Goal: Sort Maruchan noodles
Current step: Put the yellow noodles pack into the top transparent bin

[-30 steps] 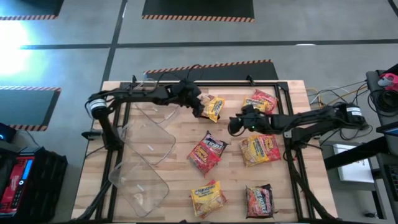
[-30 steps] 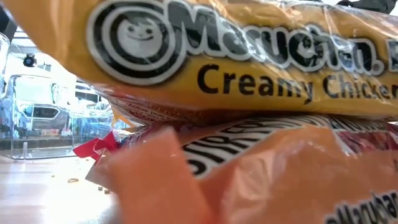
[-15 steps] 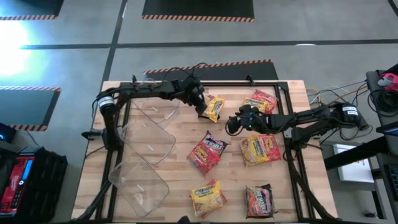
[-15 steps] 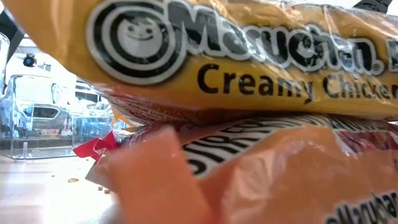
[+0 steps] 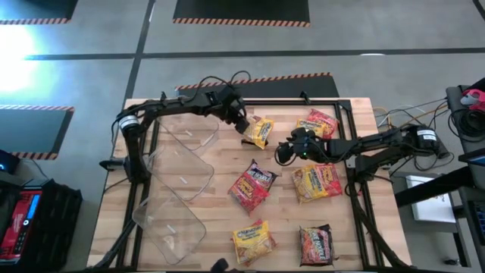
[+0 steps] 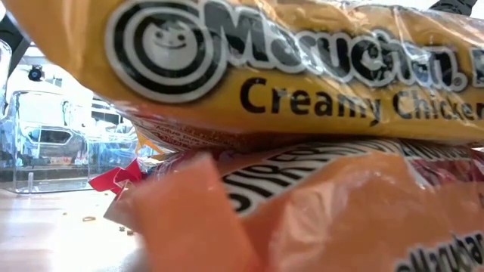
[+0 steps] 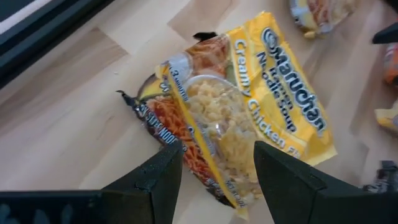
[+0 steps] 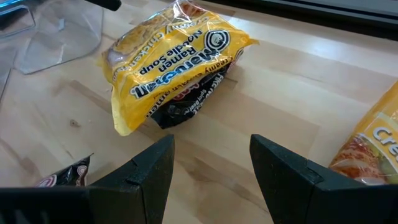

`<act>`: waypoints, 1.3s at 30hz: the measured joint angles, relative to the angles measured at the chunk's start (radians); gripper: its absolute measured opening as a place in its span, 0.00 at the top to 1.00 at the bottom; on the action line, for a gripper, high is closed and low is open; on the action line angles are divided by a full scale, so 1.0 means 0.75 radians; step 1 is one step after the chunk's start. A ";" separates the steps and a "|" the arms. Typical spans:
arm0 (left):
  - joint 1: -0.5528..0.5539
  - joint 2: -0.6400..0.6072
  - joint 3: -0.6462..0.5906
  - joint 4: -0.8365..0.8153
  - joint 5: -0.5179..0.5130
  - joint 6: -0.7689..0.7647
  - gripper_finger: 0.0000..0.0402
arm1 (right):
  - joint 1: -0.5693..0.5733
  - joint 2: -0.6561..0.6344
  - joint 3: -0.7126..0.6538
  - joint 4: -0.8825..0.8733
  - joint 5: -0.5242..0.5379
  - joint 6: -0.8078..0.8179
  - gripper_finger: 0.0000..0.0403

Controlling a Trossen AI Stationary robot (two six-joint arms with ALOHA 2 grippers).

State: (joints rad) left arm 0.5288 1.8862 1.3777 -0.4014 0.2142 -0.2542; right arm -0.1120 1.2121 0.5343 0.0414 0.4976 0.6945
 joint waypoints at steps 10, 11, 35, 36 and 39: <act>-0.005 0.006 -0.020 0.023 0.046 -0.061 0.55 | 0.000 0.000 0.001 0.000 0.000 0.001 0.50; -0.006 0.006 -0.020 0.023 0.046 -0.063 0.55 | 0.000 0.000 0.001 0.000 0.000 0.001 0.50; -0.042 0.082 -0.047 0.121 0.025 -0.128 0.55 | 0.000 -0.001 0.001 0.000 -0.001 0.001 0.50; -0.042 0.082 -0.047 0.122 0.025 -0.128 0.55 | 0.000 -0.001 0.001 0.000 -0.001 0.001 0.50; -0.042 0.080 -0.047 0.124 0.024 -0.128 0.55 | 0.000 -0.001 0.001 0.000 -0.001 0.001 0.50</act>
State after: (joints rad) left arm 0.4973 1.9461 1.3422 -0.3080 0.2325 -0.3501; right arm -0.1120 1.2118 0.5349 0.0418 0.4969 0.6952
